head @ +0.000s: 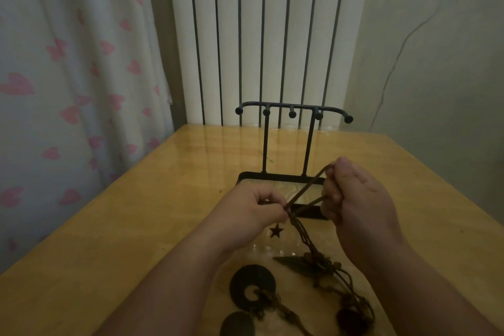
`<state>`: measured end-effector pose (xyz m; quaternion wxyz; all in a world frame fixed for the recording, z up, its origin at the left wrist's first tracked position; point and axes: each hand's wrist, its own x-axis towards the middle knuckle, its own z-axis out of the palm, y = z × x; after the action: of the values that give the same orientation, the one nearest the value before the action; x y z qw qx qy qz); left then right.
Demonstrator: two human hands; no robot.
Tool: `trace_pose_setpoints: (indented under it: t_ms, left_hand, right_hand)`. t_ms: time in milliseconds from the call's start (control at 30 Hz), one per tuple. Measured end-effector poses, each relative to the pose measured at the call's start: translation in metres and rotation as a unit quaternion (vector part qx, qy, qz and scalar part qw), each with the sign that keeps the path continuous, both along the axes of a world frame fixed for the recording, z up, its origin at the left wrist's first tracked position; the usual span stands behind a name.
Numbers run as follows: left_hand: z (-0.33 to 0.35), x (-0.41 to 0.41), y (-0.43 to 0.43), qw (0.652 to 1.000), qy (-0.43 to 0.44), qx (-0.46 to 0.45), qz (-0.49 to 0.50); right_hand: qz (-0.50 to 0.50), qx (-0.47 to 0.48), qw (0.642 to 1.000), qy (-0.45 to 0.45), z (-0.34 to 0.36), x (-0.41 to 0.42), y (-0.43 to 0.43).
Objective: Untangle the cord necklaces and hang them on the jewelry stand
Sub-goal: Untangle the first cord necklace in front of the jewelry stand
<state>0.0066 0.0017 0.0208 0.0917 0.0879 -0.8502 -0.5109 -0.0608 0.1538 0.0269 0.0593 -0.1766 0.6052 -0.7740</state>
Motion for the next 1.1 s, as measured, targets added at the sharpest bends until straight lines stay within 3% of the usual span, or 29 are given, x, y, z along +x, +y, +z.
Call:
trace_pose_setpoints:
  t_ms: [67, 133, 233, 300, 400, 533, 667, 900, 1100]
  left_hand:
    - [0.0, 0.0, -0.001, 1.0, 0.008, 0.005, 0.014]
    - [0.0, 0.0, -0.002, 1.0, 0.019, 0.01, 0.019]
    - [0.0, 0.0, -0.003, 0.999, 0.024, 0.012, 0.02]
    - [-0.001, -0.001, -0.003, 1.0, 0.024, 0.003, 0.017]
    - [-0.002, -0.002, -0.003, 0.999, 0.031, 0.001, 0.013]
    - [-0.001, -0.001, -0.005, 0.999, 0.039, 0.003, -0.003]
    - [0.0, 0.0, -0.006, 0.999, 0.042, 0.01, 0.002]
    - [-0.003, -0.003, -0.005, 0.997, 0.007, 0.065, 0.033]
    - [-0.004, -0.001, -0.003, 0.999, 0.009, 0.025, 0.041]
  right_hand:
    - [-0.027, 0.022, 0.999, 0.002, 0.001, 0.003, 0.0]
    - [-0.072, 0.14, 0.987, 0.044, -0.001, 0.002, 0.0]
    - [-0.143, 0.305, 0.928, 0.157, -0.009, -0.005, -0.001]
    - [-0.15, 0.304, 0.917, 0.211, -0.009, -0.005, -0.001]
    - [-0.084, 0.304, 0.912, 0.261, -0.009, -0.005, 0.0]
    - [0.033, 0.373, 0.894, 0.246, -0.012, -0.002, -0.002]
    - [0.018, 0.418, 0.875, 0.245, -0.008, 0.0, -0.003]
    - [-0.004, 0.218, 0.965, 0.146, -0.006, -0.002, -0.001]
    - [-0.009, 0.11, 0.99, 0.093, -0.002, 0.0, 0.001]
